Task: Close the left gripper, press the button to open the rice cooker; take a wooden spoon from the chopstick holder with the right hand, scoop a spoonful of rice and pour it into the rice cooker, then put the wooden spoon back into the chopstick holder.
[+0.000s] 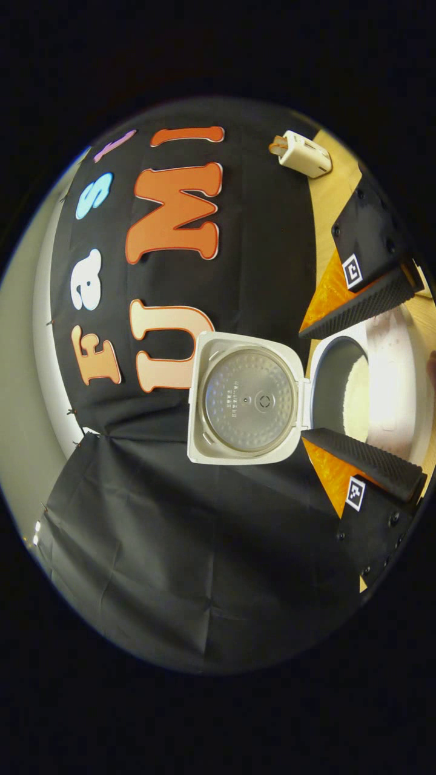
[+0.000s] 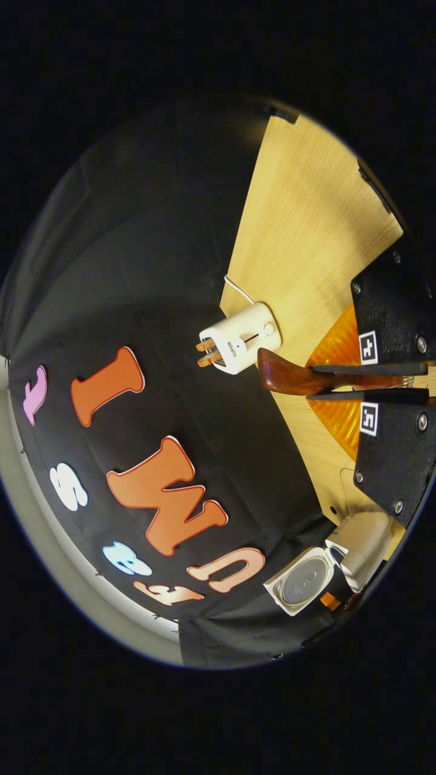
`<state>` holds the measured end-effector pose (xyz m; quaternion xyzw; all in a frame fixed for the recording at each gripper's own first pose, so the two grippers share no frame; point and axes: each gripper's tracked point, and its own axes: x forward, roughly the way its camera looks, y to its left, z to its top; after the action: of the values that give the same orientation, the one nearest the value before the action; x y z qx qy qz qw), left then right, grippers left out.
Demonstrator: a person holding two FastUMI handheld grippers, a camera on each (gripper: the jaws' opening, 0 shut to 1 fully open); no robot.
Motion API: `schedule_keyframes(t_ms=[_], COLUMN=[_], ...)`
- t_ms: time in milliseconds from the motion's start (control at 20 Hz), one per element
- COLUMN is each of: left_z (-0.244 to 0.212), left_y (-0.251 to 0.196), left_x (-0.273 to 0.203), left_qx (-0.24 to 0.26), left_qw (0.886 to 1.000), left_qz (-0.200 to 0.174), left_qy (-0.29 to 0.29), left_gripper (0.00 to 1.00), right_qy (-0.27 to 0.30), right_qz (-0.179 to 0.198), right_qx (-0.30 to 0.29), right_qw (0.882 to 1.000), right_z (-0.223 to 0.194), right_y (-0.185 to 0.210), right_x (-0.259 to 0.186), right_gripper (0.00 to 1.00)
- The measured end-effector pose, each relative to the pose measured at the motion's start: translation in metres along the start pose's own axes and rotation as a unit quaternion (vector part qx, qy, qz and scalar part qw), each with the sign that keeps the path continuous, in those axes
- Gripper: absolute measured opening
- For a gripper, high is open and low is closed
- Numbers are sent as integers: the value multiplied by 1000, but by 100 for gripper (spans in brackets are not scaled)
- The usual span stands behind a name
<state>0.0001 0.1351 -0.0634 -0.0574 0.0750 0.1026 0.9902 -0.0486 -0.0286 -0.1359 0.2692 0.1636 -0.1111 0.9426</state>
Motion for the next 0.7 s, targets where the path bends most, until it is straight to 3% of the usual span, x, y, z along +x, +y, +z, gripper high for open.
schedule_keyframes(t_ms=[50,250,450,700], left_z=[9,51,90,122], left_y=[1,8,13,22], left_x=[6,33,59,96], left_qx=[-2,19,74,68], left_qw=[1000,999,994,994], left_qz=[-3,3,23,36], left_qy=[-2,-27,-72,-81], left_gripper=[92,94,92,93], right_qy=[2,13,19,16], right_qz=[1,3,13,44], right_qx=[4,-1,-8,-28], right_qw=[1000,1000,1000,999], right_z=[-4,-12,-15,-7], right_y=[-3,-6,-5,-5], right_x=[1,3,5,-1], right_gripper=[8,8,9,16])
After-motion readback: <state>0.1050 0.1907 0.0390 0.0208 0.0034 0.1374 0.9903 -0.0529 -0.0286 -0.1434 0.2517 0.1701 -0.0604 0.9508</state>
